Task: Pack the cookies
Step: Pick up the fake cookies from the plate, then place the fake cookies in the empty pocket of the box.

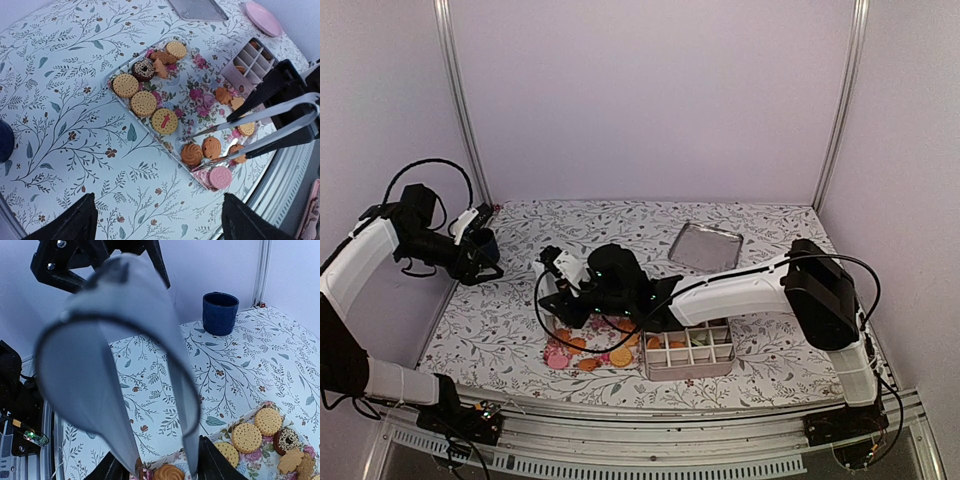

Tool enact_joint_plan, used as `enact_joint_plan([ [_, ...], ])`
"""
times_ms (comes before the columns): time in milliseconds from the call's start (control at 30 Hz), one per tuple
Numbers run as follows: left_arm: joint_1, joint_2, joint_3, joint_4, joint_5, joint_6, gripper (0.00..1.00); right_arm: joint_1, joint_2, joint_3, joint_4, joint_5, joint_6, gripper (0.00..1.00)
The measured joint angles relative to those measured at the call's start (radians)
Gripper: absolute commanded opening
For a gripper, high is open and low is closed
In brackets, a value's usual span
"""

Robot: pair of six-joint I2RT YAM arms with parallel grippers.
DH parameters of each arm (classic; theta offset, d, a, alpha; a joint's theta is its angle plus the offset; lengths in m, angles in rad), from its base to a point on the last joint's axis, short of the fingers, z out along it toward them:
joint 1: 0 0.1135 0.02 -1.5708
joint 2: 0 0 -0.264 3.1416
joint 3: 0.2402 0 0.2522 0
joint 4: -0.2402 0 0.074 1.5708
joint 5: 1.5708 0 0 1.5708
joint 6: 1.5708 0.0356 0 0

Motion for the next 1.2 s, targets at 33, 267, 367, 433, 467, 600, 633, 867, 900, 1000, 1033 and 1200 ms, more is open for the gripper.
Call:
enact_joint_plan([
  [33,0.0,0.0,0.001,0.002,-0.002,0.001,0.86,0.003,0.0,0.0,0.0,0.0,0.0,0.47],
  [267,0.0,0.004,0.018,0.014,-0.009,0.001,0.86,0.014,0.0,0.0,-0.003,0.02,0.003,0.36],
  [367,0.0,0.009,0.022,0.019,-0.013,0.001,0.86,0.014,0.0,0.0,-0.003,0.039,0.003,0.3],
  [433,0.0,0.011,0.023,0.025,-0.018,0.001,0.86,0.014,-0.001,0.0,-0.003,0.05,0.002,0.24],
  [467,0.0,0.011,0.023,0.027,-0.019,0.001,0.85,0.014,-0.002,0.0,-0.004,0.054,0.0,0.22],
  [600,0.0,0.011,0.023,0.036,-0.03,0.001,0.85,0.014,-0.008,0.0,-0.015,0.077,-0.004,0.15],
  [633,0.0,0.011,0.023,0.037,-0.033,0.0,0.86,0.014,-0.011,-0.001,-0.021,0.085,-0.005,0.14],
  [867,0.0,0.013,0.023,0.052,-0.049,0.0,0.85,0.014,-0.099,-0.05,-0.044,0.142,-0.008,0.11],
  [900,0.0,0.014,0.025,0.054,-0.052,0.0,0.85,0.014,-0.123,-0.067,-0.045,0.153,-0.008,0.11],
  [1000,0.0,0.022,0.032,0.061,-0.06,0.0,0.85,0.014,-0.237,-0.152,-0.045,0.198,-0.008,0.11],
  [1033,0.0,0.024,0.036,0.065,-0.061,0.0,0.86,0.014,-0.28,-0.188,-0.039,0.216,-0.008,0.11],
  [1200,0.0,0.033,0.046,0.08,-0.068,0.0,0.85,0.014,-0.527,-0.399,-0.031,0.308,0.011,0.11],
])
